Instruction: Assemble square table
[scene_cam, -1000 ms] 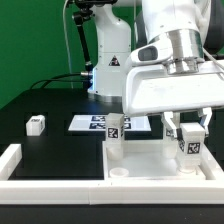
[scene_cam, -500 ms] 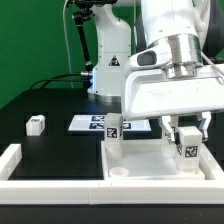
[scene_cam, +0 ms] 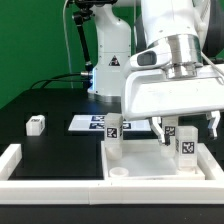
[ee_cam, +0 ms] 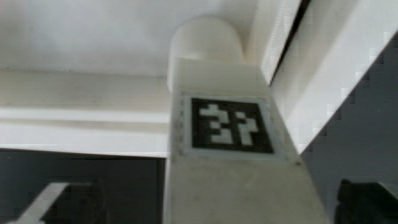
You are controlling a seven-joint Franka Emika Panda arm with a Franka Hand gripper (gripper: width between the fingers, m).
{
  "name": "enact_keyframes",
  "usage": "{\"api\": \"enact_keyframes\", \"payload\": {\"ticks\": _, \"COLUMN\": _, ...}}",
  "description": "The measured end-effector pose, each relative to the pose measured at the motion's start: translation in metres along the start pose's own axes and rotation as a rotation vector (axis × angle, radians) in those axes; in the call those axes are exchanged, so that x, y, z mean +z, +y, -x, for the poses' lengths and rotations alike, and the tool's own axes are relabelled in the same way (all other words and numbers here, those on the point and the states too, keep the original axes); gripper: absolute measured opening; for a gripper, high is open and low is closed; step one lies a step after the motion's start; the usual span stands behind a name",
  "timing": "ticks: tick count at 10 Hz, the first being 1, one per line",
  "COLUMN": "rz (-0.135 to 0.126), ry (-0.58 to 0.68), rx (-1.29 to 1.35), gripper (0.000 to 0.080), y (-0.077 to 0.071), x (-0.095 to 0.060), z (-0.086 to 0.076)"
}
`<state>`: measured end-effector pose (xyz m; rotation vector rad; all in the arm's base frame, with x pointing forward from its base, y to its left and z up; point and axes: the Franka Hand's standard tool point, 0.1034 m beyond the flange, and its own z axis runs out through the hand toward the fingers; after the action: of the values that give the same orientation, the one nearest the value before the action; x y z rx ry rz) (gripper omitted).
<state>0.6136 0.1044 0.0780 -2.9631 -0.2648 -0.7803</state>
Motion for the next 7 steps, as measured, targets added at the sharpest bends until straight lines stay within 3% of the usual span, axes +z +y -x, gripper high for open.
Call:
{"api": "enact_keyframes", "payload": {"ticks": 4, "rz": -0.001, "ry": -0.004, "rx": 0.001, "gripper": 0.0649, "y": 0.0, "x": 0.0, "z": 0.0}}
{"api": "enact_keyframes", "payload": {"ticks": 5, "rz": -0.02, "ry": -0.104, "rx": 0.052, "gripper": 0.0649, "y": -0.002, "x": -0.003, "z": 0.004}}
{"api": "enact_keyframes", "payload": {"ticks": 6, "rz": -0.025, "ry": -0.129, "rx": 0.071, "gripper": 0.0649, "y": 0.0, "x": -0.012, "z": -0.007}}
{"api": "enact_keyframes", "payload": {"ticks": 7, "rz": -0.03, "ry": -0.156, "rx": 0.078, "gripper": 0.0649, "y": 0.0, "x": -0.01, "z": -0.005}}
